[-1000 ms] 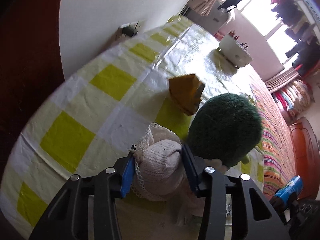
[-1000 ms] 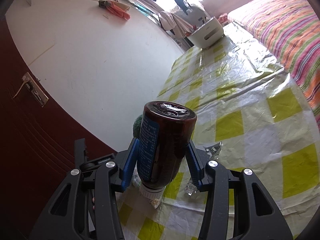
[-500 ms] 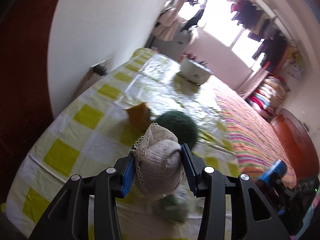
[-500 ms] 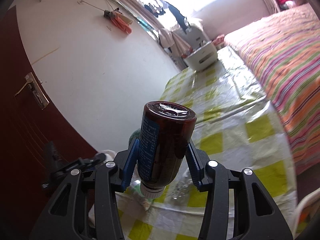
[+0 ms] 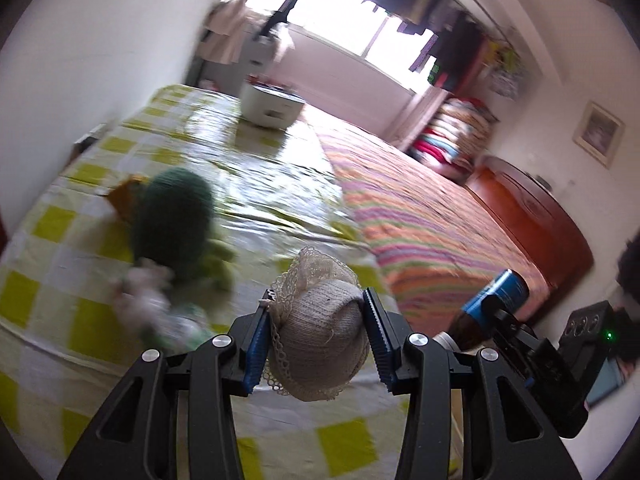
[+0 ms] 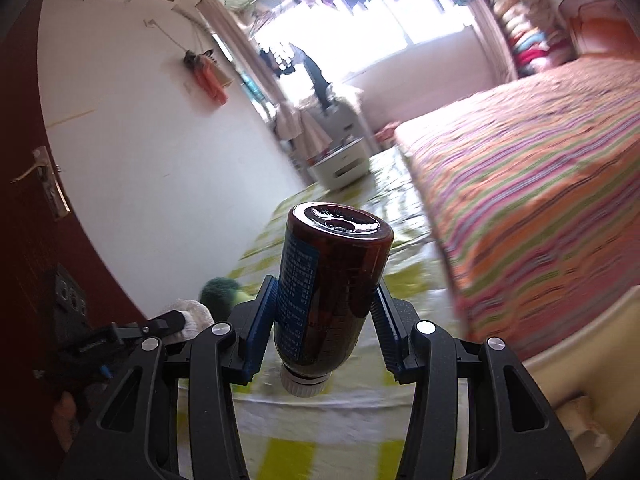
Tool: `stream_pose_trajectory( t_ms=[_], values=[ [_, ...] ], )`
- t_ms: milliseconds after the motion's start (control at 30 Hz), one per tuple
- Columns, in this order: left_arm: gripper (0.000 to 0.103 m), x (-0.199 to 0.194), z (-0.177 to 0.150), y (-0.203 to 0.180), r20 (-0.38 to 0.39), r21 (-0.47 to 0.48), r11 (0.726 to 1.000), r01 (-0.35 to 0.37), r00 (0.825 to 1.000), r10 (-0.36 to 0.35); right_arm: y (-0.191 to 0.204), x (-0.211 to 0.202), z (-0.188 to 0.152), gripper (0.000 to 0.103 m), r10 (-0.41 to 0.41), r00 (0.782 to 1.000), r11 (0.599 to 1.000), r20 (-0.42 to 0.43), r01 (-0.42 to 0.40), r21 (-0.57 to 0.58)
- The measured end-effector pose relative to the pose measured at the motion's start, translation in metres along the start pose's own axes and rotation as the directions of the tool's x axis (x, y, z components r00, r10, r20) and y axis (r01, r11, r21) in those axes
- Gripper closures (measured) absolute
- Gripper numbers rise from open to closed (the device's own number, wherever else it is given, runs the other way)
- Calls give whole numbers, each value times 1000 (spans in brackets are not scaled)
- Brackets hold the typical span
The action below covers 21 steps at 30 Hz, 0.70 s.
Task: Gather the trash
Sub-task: 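Drop the brown bottle into the bin with the right tool while the left tool carries the hat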
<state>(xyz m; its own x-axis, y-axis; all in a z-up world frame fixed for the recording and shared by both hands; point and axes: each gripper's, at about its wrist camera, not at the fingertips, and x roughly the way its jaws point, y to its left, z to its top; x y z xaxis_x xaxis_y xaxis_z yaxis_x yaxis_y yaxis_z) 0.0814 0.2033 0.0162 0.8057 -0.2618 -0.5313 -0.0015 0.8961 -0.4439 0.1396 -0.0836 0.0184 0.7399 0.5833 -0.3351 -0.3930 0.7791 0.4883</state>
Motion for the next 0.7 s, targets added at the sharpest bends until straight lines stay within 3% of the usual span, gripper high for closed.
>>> stream_pose_trajectory(
  t_ms=[367,567,700],
  values=[
    [61,31,-30,-60,-100,104,989,104,991,-93,-39,-58,-8,58,-175,979,985,103,174,20],
    [61,31,-32,-109,-106,170,973,155,985,-138,-52,-80,-7,58,-248,956,969,158,243,52],
    [60,33,-39,-144,-131,193,956,222,971,-199,-49,-82,-8,58,-293,940,956,177,291,37]
  ],
)
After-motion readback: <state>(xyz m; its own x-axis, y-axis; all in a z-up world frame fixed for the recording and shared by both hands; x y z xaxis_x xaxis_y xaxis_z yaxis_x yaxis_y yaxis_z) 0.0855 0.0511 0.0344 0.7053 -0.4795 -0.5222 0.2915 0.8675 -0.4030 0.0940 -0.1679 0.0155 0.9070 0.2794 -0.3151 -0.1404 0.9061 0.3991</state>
